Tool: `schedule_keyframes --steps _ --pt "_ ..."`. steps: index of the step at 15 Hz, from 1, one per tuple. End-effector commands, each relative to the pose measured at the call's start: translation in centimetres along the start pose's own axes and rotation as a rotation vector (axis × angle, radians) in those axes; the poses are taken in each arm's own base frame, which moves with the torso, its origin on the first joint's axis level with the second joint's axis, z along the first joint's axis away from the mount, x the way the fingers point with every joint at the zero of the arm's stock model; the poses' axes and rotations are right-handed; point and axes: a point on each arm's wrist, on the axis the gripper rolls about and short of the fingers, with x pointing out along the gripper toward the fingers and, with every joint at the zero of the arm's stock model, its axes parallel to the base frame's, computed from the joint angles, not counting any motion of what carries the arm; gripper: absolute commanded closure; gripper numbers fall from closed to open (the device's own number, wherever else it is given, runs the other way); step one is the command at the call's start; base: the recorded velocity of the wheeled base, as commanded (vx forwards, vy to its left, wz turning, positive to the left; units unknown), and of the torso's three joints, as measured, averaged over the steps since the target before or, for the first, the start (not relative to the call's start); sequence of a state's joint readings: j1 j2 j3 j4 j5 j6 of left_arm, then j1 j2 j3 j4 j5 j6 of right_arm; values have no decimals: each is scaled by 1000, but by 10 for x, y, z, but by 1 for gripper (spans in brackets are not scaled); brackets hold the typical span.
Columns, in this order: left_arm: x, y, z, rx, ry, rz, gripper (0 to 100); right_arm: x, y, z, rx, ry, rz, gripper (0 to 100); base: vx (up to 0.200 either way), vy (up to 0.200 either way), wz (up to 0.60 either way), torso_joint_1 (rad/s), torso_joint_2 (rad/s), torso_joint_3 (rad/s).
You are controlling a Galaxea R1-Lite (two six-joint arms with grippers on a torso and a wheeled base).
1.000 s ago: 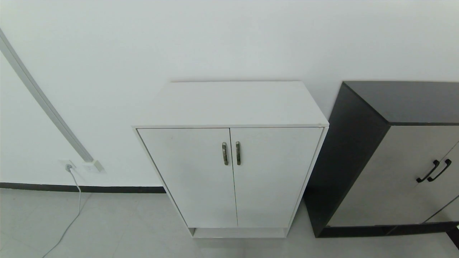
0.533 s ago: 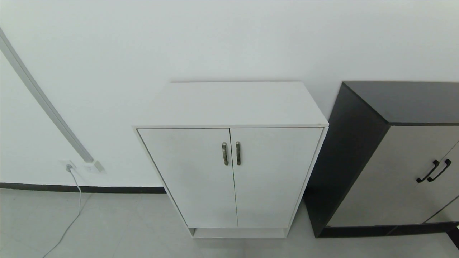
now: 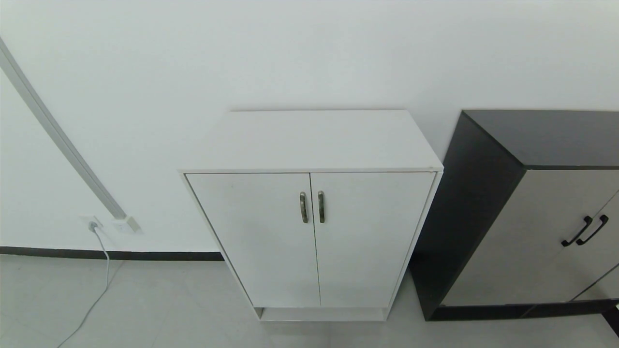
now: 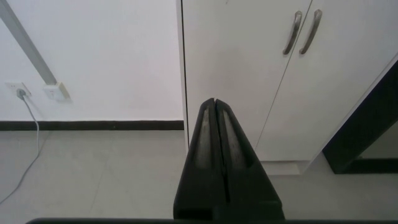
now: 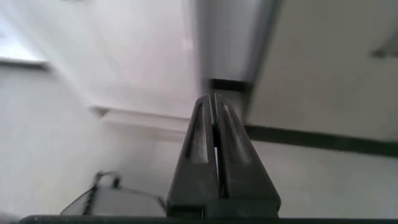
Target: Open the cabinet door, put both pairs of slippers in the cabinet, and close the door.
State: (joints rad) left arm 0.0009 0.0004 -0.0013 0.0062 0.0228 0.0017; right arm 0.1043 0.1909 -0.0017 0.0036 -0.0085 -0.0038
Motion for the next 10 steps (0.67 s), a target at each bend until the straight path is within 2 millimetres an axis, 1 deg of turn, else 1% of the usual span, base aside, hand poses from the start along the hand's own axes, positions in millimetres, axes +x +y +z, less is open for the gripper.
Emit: schedule_keyframes --steps 1,2,3,6,10 --pt "0 0 0 0 1 1 100 -9 2 -4 5 -124 -121 100 0 0 0 0 0 0" --pt "0 0 0 0 1 1 100 -13 2 -6 0 -179 -109 100 0 0 0 0 0 0" --pt "0 0 0 0 1 1 100 -14 2 -6 1 -189 -99 100 0 0 0 0 0 0" --pt "0 0 0 0 -1 4 100 -14 3 -6 45 -195 -91 100 0 0 0 0 0 0" --pt "0 0 0 0 -1 4 100 -14 3 -6 38 -193 -83 100 0 0 0 0 0 0"
